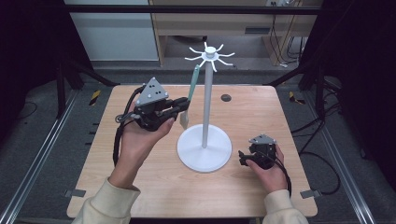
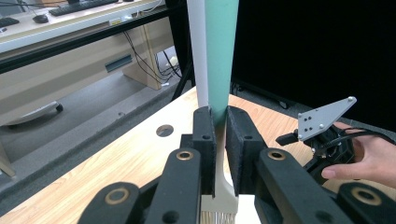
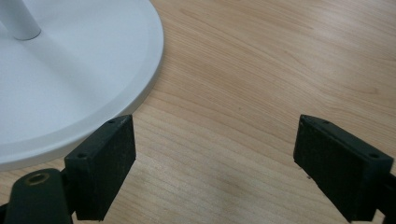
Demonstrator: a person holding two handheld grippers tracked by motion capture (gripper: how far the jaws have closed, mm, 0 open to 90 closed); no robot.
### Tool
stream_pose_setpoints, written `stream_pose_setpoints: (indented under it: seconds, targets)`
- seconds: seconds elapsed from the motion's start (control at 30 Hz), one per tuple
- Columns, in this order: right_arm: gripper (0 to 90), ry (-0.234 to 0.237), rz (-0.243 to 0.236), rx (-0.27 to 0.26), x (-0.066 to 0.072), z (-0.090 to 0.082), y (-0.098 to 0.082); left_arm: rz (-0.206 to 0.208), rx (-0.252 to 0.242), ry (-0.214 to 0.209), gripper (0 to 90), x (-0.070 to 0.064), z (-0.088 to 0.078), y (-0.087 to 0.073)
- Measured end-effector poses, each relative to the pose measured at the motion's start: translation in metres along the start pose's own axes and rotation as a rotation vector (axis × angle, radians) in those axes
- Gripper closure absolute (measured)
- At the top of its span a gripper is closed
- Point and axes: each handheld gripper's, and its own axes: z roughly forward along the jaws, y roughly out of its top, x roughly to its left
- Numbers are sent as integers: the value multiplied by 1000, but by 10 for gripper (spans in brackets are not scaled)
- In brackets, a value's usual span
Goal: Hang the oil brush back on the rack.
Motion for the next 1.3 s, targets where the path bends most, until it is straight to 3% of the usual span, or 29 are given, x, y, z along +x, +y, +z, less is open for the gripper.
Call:
stream_pose_setpoints:
  seconds: [0.13,0.53,0.73,1.07,1.3]
  targets:
    - [134,2,1,0,1,0,0,0,-9,-6,869,0,0,0]
    - [134,0,1,-1,2,-1,0,12,-14,8,789,-2,-8,1]
    - [134,4,5,-12,1,-2,0,16,-22,27,643,-2,-17,-1]
    - [134,1,6,-23,1,-2,1,14,-32,54,285,-3,-25,-12]
    - [134,-9,-4,-20,0,-3,1,6,-29,61,142,-5,-29,-28]
